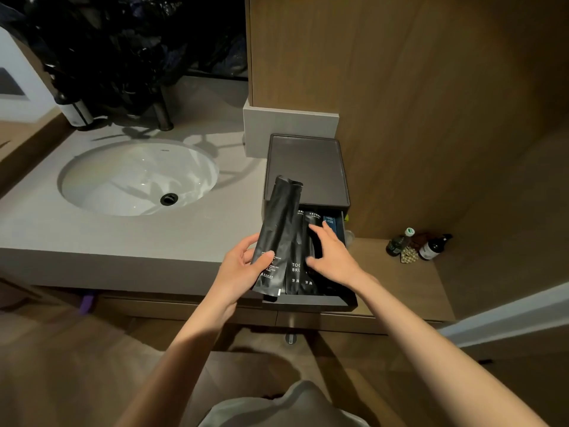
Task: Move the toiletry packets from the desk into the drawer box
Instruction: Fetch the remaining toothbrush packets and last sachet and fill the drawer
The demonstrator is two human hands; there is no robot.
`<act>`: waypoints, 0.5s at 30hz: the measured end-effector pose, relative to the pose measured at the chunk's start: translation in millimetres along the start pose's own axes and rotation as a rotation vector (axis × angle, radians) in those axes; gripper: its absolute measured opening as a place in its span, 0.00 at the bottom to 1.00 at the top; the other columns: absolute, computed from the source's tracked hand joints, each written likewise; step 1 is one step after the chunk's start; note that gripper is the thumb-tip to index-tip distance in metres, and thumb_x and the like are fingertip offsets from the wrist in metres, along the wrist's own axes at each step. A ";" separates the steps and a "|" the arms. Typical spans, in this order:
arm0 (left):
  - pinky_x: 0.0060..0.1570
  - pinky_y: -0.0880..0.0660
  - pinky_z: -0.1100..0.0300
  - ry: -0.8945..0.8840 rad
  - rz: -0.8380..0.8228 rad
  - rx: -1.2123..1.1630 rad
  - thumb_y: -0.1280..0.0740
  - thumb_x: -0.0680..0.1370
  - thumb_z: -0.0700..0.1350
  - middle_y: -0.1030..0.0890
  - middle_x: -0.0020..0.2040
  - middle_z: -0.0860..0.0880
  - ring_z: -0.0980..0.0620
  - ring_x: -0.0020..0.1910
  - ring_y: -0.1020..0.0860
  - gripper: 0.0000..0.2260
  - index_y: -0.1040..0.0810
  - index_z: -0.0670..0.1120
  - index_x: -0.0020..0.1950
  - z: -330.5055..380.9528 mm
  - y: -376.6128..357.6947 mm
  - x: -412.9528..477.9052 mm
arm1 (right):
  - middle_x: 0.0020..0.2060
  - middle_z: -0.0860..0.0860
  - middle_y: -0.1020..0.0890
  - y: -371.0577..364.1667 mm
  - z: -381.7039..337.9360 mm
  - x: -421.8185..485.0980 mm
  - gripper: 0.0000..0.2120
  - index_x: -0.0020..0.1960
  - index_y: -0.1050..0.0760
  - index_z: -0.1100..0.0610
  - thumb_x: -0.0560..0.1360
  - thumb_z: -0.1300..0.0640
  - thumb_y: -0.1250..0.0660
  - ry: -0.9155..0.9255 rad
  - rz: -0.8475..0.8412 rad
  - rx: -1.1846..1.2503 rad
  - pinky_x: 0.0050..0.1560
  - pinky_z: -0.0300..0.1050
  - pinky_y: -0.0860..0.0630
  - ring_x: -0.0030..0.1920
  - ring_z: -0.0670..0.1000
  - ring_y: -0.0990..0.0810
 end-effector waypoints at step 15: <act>0.64 0.30 0.65 -0.474 -0.099 0.411 0.36 0.79 0.38 0.23 0.64 0.58 0.64 0.64 0.27 0.21 0.28 0.58 0.68 15.2 -52.6 0.5 | 0.54 0.52 0.17 50.7 -12.5 -44.3 0.20 0.62 0.25 0.56 0.75 0.47 0.32 -0.155 0.176 0.997 0.52 0.48 0.19 0.52 0.52 0.16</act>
Point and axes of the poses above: each hand's wrist, its own x-axis towards the middle knuckle, its own y-axis out of the back of the hand, z = x × y, the point moved 4 cm from there along x, towards the middle knuckle
